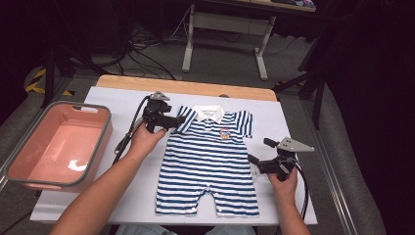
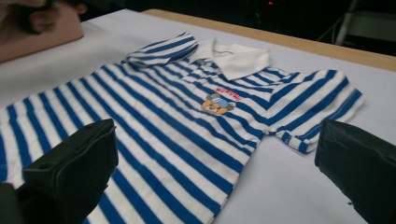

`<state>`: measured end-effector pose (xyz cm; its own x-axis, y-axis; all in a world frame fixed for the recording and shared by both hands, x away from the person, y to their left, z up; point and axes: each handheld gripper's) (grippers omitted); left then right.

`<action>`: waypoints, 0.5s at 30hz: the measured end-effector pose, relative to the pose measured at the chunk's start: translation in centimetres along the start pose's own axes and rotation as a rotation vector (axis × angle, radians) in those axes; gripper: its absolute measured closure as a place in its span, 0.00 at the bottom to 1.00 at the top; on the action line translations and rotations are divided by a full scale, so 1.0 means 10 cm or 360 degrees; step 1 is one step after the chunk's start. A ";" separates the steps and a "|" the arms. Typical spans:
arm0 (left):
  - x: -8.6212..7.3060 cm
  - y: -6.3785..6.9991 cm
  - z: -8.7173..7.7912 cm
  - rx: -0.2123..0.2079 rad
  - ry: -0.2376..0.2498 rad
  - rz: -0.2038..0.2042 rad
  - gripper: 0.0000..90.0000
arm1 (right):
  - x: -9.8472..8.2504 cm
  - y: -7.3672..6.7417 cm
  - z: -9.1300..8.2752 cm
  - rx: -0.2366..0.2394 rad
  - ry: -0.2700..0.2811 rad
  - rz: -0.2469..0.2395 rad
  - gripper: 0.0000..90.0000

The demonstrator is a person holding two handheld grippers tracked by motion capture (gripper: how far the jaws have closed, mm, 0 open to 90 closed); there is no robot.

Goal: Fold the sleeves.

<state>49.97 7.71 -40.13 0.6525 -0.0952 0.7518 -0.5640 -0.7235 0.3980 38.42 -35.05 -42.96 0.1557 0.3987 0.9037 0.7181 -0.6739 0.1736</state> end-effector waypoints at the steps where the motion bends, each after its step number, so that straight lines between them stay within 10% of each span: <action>1: -0.02 -0.01 -0.04 -0.0008 0.0022 0.0003 0.15 | 0.00 0.01 0.01 -0.0004 0.0011 0.0047 0.01; 3: -0.09 -0.01 -0.11 -0.0030 0.0044 -0.0014 0.11 | 0.02 0.02 0.03 0.0056 0.0035 0.0067 0.02; 15: -0.57 0.04 -0.50 -0.0075 0.0162 0.0054 0.06 | 0.21 0.12 0.26 -0.0192 -0.0195 0.0016 0.41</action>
<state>43.49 11.40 -41.59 0.5790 -0.0474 0.8140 -0.6096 -0.6881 0.3936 41.37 -33.44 -41.89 0.2492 0.4597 0.8524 0.6307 -0.7450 0.2173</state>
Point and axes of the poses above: each handheld gripper's, and its own axes: z roughly forward along the jaws, x roughly out of its top, y roughly to its right, and after that the axes turned 14 degrees about -z, right-handed
